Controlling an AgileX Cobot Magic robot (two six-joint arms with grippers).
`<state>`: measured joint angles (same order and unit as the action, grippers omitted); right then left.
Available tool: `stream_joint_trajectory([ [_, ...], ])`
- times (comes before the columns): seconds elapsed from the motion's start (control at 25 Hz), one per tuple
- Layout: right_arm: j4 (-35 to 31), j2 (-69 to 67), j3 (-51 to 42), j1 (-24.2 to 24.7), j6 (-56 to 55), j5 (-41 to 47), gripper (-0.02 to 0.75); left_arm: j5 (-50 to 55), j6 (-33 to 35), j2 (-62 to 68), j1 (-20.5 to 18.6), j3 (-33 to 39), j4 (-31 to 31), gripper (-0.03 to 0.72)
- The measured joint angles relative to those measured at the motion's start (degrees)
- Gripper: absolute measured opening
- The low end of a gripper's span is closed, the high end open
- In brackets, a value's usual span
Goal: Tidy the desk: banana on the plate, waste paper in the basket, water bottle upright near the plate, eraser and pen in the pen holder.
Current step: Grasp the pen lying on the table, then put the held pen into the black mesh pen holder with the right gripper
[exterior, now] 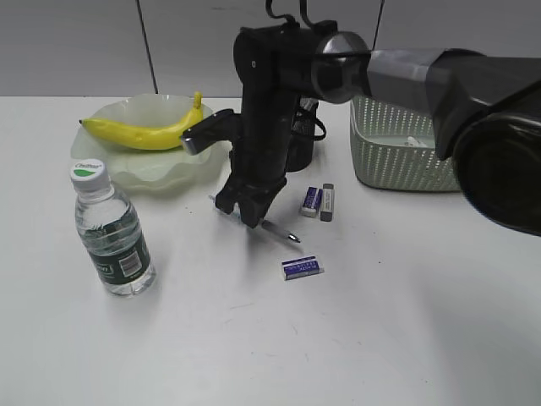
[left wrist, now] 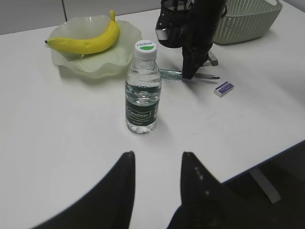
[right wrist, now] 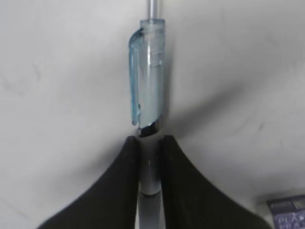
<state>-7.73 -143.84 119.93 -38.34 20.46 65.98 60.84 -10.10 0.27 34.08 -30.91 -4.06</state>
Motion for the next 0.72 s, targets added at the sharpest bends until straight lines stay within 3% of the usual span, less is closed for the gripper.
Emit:
stream_joint_trajectory([
  [0.44, 2.0, 16.7, 1.9, 1.6, -5.2, 2.5, 0.108, 0.0, 0.0, 0.0, 0.0, 0.0, 0.0, 0.242],
  [0.72, 3.5, 18.0, 1.2, 7.5, -11.6, -14.6, 0.108, 0.0, 0.0, 0.0, 0.0, 0.0, 0.0, 0.242],
])
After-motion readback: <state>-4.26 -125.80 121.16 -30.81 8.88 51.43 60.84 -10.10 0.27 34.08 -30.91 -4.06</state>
